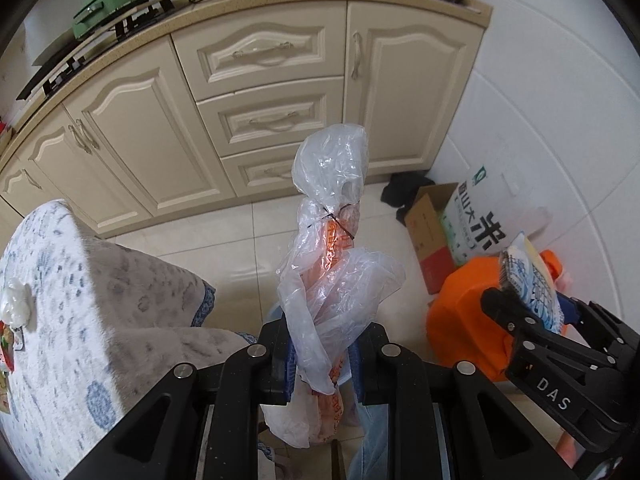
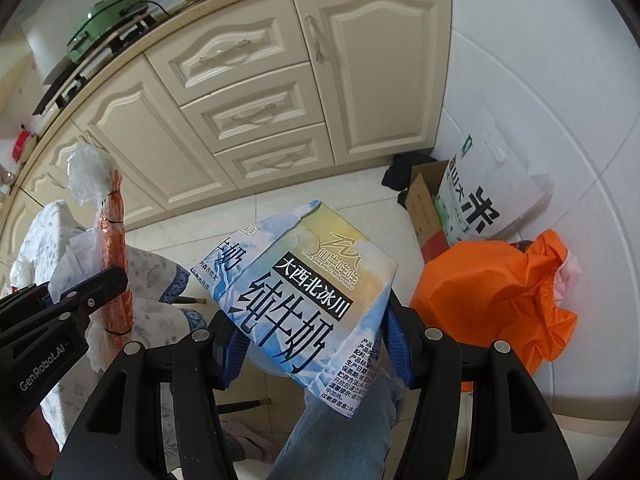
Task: Collect trash
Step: 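Carry the sausage bag and milk carton over the blue bin with both tools, then open the left tool to drop the sausage bag while the right tool releases the carton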
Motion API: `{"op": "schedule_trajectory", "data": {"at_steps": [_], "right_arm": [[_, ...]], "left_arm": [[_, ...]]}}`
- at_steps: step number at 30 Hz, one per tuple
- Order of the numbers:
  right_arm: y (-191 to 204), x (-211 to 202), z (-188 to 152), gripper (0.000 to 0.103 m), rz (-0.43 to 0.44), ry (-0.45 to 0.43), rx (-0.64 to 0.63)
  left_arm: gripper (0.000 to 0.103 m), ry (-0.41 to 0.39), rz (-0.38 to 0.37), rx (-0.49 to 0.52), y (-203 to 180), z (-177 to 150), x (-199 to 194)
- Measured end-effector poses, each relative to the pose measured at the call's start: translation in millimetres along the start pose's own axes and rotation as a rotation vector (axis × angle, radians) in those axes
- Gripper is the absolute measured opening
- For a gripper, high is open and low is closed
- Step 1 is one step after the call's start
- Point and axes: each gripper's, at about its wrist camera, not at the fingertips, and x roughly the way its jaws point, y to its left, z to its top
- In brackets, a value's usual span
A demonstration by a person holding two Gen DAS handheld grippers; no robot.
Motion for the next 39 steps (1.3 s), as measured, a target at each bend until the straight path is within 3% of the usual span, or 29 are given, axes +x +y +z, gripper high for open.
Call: {"op": "schedule_trajectory", "data": {"at_steps": [10, 12, 13, 14, 16, 28, 39], "right_arm": [[0, 20, 0, 0.059, 0.008, 0.044, -0.008], [1, 22, 1, 0.059, 0.008, 0.048, -0.012], [1, 22, 1, 0.059, 0.007, 0.05, -0.014], [0, 23, 1, 0.059, 0.007, 0.051, -0.016], [1, 24, 1, 0.059, 0.005, 0.054, -0.019], [16, 30, 0, 0.059, 0.018, 0.075, -0.052], [59, 29, 2, 0.059, 0.06, 0.07, -0.126]], "left_arm": [[0.018, 0.039, 0.016, -0.018, 1, 11, 34], [0.023, 0.047, 0.024, -0.026, 3, 13, 39], [0.03, 0.057, 0.023, -0.029, 3, 16, 44], [0.043, 0.061, 0.026, -0.031, 4, 15, 45], [0.056, 0.045, 0.039, -0.034, 8, 15, 44], [0.056, 0.052, 0.076, -0.07, 26, 1, 41], [0.056, 0.006, 0.08, -0.097, 50, -19, 0]]}}
